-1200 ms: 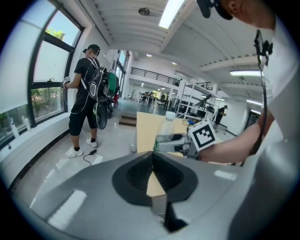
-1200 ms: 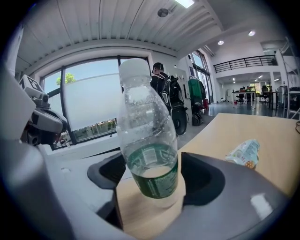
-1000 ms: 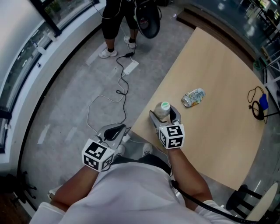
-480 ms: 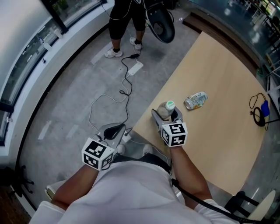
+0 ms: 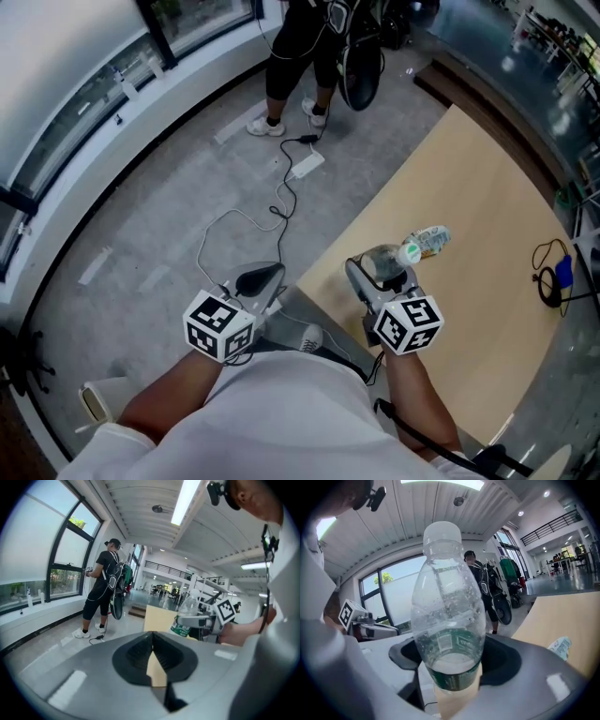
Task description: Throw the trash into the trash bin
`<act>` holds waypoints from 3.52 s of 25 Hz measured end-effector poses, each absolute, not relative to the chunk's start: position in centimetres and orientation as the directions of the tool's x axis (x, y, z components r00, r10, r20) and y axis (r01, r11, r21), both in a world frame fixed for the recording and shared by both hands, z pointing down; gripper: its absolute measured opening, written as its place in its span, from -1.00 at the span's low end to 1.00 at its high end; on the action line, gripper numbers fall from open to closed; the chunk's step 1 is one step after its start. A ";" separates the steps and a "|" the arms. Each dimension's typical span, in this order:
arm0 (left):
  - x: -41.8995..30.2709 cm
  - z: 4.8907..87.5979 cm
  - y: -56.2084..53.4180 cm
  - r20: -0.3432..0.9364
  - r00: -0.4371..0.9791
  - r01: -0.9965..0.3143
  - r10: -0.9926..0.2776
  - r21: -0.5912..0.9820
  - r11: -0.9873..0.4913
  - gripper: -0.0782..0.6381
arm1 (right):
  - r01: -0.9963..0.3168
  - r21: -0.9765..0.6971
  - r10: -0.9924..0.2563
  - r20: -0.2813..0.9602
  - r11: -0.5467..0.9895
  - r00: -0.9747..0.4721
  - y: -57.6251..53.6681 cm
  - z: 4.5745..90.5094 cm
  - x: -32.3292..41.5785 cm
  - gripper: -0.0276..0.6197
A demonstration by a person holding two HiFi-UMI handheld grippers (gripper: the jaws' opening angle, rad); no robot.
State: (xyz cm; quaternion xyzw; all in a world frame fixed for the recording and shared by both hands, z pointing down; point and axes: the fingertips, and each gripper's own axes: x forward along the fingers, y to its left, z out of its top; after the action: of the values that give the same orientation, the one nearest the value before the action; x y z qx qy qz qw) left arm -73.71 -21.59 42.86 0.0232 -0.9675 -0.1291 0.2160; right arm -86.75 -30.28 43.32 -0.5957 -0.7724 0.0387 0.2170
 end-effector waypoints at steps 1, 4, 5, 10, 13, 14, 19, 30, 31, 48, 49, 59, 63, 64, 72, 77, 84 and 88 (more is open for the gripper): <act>-73.6 42.6 -21.7 0.400 -0.912 0.017 -0.095 0.269 0.963 -0.76 | 0.908 -0.324 0.947 0.266 0.265 -0.181 -30.4 42.1 -86.2 0.11; -73.1 41.6 -21.6 0.361 -0.930 0.043 -0.066 0.286 0.957 -0.76 | 0.920 -0.341 0.969 0.212 0.192 -0.124 -30.5 39.2 -84.3 0.11; -72.7 41.3 -21.4 0.349 -0.936 0.057 -0.050 0.290 0.955 -0.76 | 0.925 -0.343 0.974 0.204 0.166 -0.100 -30.3 38.5 -83.5 0.11; -69.7 40.1 -19.9 0.313 -0.947 0.168 0.067 0.307 0.937 -0.76 | 0.945 -0.327 0.978 0.199 0.008 0.060 -28.0 37.7 -79.5 0.11; -67.5 39.7 -19.1 0.308 -0.942 0.233 0.135 0.309 0.922 -0.76 | 0.942 -0.330 0.971 0.201 -0.056 0.128 -26.4 37.8 -78.1 0.11; -66.7 39.8 -18.9 0.308 -0.939 0.252 0.153 0.311 0.917 -0.76 | 0.939 -0.336 0.969 0.201 -0.068 0.142 -25.9 37.9 -77.8 0.11; -63.1 40.4 -18.3 0.319 -0.919 0.336 0.234 0.321 0.885 -0.76 | 0.929 -0.341 0.956 0.196 -0.143 0.219 -23.7 37.6 -76.0 0.11; -59.6 39.3 -13.9 0.273 -0.911 0.397 0.310 0.369 0.840 -0.76 | 0.912 -0.330 0.932 0.178 -0.246 0.315 -19.9 36.1 -71.4 0.10; -59.5 39.2 -13.3 0.266 -0.913 0.395 0.310 0.377 0.838 -0.76 | 0.912 -0.327 0.931 0.179 -0.247 0.317 -19.5 36.0 -71.1 0.10; -51.0 36.8 -1.4 0.184 -0.880 0.474 0.437 0.285 0.833 -0.76 | 0.885 -0.291 0.862 0.255 -0.364 0.438 -6.5 36.2 -62.5 0.10; -49.8 36.9 -0.8 0.182 -0.873 0.487 0.452 0.284 0.826 -0.76 | 0.882 -0.288 0.859 0.255 -0.372 0.445 -5.8 36.2 -61.5 0.10; -37.2 36.2 3.3 0.160 -0.740 0.671 0.653 0.248 0.699 -0.76 | 0.795 -0.272 0.758 0.250 -0.543 0.603 1.3 35.2 -51.3 0.10; -31.7 36.1 3.5 0.151 -0.641 0.760 0.752 0.257 0.597 -0.76 | 0.714 -0.254 0.669 0.249 -0.653 0.701 3.2 34.4 -46.0 0.10; -30.6 36.1 3.3 0.151 -0.618 0.777 0.771 0.265 0.571 -0.76 | 0.694 -0.254 0.648 0.249 -0.674 0.720 3.6 34.1 -44.8 0.10; -23.3 37.2 1.1 0.191 -0.451 0.872 0.872 0.302 0.385 -0.76 | 0.547 -0.288 0.484 0.264 -0.786 0.834 5.2 34.5 -37.1 0.10; -20.2 37.9 1.8 0.202 -0.358 0.906 0.912 0.309 0.288 -0.76 | 0.453 -0.301 0.382 0.267 -0.839 0.885 7.1 35.3 -33.2 0.10; -17.8 38.8 6.2 0.221 -0.277 0.933 0.935 0.295 0.207 -0.76 | 0.365 -0.324 0.289 0.261 -0.873 0.921 13.1 37.0 -29.1 0.10; -16.8 38.7 11.0 0.238 -0.245 0.926 0.940 0.345 0.154 -0.76 | 0.320 -0.343 0.244 0.247 -0.883 0.938 18.0 36.8 -27.4 0.10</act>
State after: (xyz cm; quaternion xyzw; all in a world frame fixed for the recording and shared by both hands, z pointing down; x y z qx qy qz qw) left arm -16.80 11.01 38.67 -0.6143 -0.7594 -0.2140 -0.0166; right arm -27.44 18.03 36.79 -0.9653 -0.1460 -0.0990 0.1925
